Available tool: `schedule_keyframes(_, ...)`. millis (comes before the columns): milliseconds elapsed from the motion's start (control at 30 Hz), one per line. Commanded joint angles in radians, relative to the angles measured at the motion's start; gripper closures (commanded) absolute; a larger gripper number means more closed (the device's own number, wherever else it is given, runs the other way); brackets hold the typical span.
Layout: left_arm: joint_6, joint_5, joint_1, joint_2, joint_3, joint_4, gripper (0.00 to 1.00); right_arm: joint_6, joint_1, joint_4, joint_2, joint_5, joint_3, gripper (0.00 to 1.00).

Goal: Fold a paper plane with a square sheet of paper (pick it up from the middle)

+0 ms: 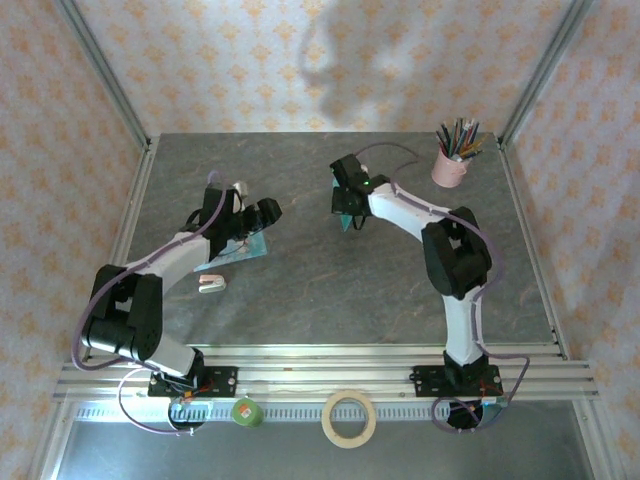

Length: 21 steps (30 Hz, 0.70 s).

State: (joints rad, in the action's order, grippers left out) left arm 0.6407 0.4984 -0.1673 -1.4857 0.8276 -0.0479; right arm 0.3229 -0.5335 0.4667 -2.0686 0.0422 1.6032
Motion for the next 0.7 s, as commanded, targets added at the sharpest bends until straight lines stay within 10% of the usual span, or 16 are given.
schedule_keyframes(0, -0.033, -0.056, 0.010, 0.026, -0.021, 0.045, 0.09, -0.106, 0.024, 0.080, -0.062, 0.020, 0.064, 0.93)
schedule_keyframes(667, -0.049, -0.064, 0.010, -0.004, -0.024, 0.056, 0.01, -0.153, 0.064, 0.159, -0.222, -0.005, 0.202, 0.74)
